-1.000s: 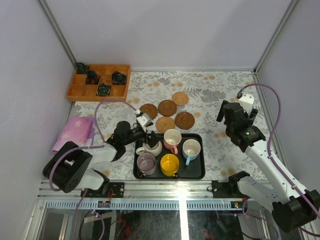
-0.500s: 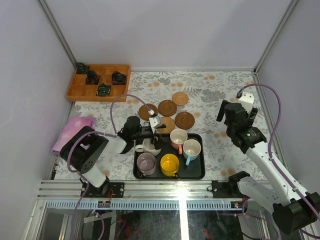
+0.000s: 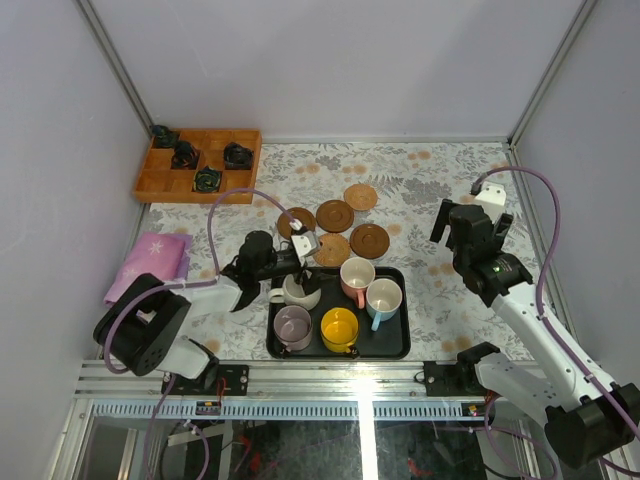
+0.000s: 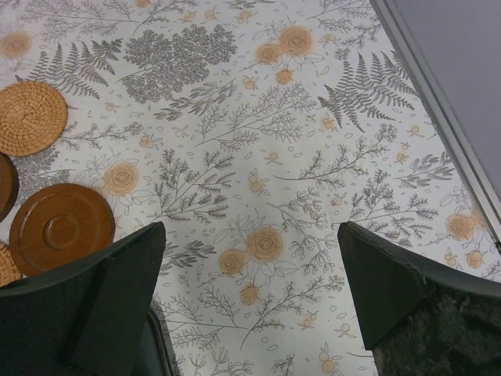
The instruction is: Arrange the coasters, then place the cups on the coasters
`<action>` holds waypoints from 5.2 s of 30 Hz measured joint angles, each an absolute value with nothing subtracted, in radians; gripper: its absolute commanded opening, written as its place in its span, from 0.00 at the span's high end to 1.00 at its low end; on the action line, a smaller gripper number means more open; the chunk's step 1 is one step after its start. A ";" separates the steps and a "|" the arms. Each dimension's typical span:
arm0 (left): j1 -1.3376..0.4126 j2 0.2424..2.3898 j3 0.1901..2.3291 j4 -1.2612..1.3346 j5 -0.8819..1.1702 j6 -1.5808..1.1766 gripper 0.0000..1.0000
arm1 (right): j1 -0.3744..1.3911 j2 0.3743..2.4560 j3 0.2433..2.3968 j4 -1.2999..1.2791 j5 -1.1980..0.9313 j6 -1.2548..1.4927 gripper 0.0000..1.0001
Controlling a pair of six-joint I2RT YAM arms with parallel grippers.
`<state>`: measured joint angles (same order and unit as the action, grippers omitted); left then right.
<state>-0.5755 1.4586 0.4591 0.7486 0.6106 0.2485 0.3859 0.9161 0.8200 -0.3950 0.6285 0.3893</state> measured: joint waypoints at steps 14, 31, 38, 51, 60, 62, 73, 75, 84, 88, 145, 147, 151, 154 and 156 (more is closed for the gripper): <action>-0.670 1.207 0.447 0.684 0.442 0.337 0.00 | 0.386 0.960 0.813 -0.353 0.570 0.331 0.01; -0.475 0.940 0.447 0.625 -0.026 0.238 0.00 | 0.386 1.050 0.852 -0.252 0.476 0.313 0.01; -0.272 0.867 0.442 0.474 -0.131 0.145 0.00 | 0.386 1.156 0.951 -0.253 0.476 0.295 0.01; -0.198 0.720 0.306 0.299 -0.222 0.046 0.00 | 0.386 1.149 0.976 -0.250 0.460 0.274 0.01; -0.196 0.456 0.170 0.178 -0.343 -0.073 0.00 | 0.386 1.118 0.949 -0.249 0.475 0.264 0.01; -0.203 0.426 0.116 0.165 -0.381 -0.093 0.00 | 0.386 1.118 0.949 -0.249 0.480 0.264 0.01; -0.230 0.456 0.007 0.220 -0.477 -0.124 0.00 | 0.386 1.113 0.924 -0.235 0.487 0.274 0.01; -0.230 0.436 0.007 0.224 -0.487 -0.128 0.00 | 0.386 1.113 0.916 -0.234 0.485 0.274 0.01; -0.230 0.417 0.007 0.242 -0.506 -0.140 0.00 | 0.386 1.198 0.913 -0.236 0.445 0.278 0.00; -0.230 0.417 0.007 0.242 -0.506 -0.141 0.00 | 0.386 1.261 0.920 -0.238 0.395 0.292 0.06; -0.230 0.417 0.007 0.242 -0.506 -0.142 0.00 | 0.386 1.350 0.995 -0.192 0.266 0.351 0.26; -0.230 0.417 0.007 0.242 -0.507 -0.142 0.00 | 0.386 1.350 0.995 -0.189 0.266 0.351 0.26; -0.230 0.417 0.007 0.242 -0.506 -0.142 0.00 | 0.386 1.350 0.995 -0.189 0.265 0.352 0.26; -0.230 0.417 0.007 0.243 -0.507 -0.142 0.00 | 0.386 1.350 0.995 -0.189 0.265 0.352 0.26; -0.230 0.417 0.007 0.242 -0.506 -0.142 0.00 | 0.386 1.350 0.995 -0.189 0.265 0.352 0.26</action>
<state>-0.2302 0.4168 0.0071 0.2424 -0.5064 -0.1425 0.3859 1.3502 0.9947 -0.1886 0.2646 0.3515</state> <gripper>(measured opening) 0.996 0.745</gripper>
